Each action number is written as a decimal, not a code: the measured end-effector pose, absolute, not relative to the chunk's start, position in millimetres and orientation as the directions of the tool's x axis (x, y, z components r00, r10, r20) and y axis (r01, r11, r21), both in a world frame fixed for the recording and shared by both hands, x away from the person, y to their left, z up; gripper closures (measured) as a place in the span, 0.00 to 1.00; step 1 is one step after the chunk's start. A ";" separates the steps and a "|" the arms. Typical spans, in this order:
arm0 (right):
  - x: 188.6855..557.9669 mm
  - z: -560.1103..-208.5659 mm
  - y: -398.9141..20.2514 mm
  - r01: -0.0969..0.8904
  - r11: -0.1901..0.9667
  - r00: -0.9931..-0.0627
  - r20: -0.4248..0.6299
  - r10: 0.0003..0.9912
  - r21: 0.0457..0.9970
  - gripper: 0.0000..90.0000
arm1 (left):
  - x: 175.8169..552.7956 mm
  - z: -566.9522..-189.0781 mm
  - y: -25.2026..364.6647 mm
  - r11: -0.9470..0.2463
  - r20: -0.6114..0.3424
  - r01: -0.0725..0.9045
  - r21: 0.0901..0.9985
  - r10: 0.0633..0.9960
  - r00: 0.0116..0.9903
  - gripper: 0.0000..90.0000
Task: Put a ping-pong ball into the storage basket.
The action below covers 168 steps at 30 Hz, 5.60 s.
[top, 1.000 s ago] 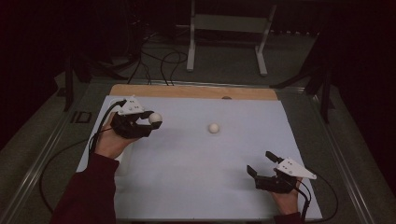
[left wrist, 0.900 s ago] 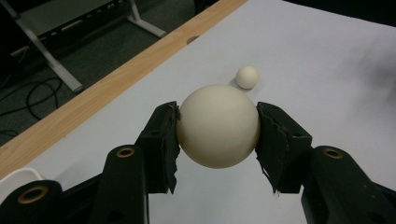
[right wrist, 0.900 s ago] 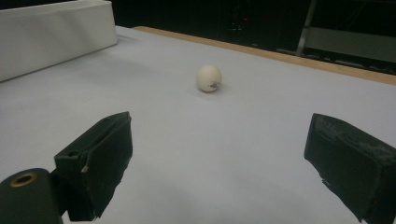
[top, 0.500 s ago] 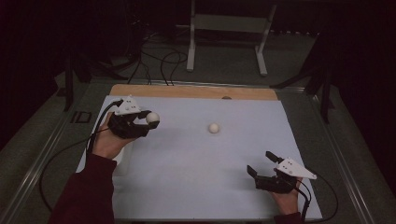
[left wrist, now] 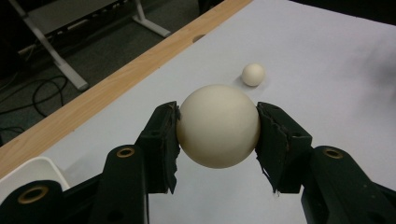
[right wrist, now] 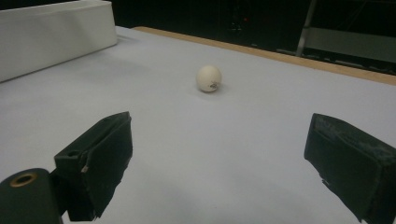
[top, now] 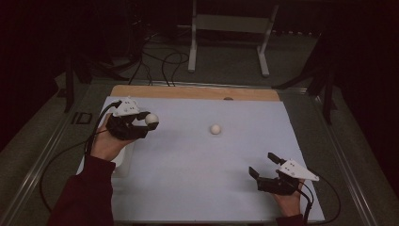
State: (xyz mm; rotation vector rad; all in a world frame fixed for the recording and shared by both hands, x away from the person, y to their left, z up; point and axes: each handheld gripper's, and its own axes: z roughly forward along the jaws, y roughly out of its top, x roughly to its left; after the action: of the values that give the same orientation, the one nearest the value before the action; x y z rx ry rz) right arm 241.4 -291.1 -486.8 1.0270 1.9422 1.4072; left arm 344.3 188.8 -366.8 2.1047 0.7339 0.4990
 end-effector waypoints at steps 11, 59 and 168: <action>241.3 -486.8 -291.0 0.271 0.171 -0.574 0.017 0.819 0.947 0.08 | 342.8 -366.5 194.3 -0.483 0.094 0.325 0.813 0.660 0.746 0.57; 241.8 -487.3 -290.3 0.273 0.174 -0.575 0.015 0.818 0.946 0.09 | 337.4 -366.1 216.6 -0.463 0.090 0.338 0.819 0.686 0.722 0.57; 241.4 -487.5 -289.3 0.275 0.171 -0.573 0.019 0.820 0.946 0.08 | 311.5 -396.2 288.0 -0.406 0.074 0.433 0.805 0.793 0.605 0.56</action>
State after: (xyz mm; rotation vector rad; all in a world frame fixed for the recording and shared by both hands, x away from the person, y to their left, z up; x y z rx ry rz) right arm 241.4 -289.3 -487.5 1.0302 1.9452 1.4047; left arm 311.5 288.0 -396.2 2.0482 0.9656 0.5849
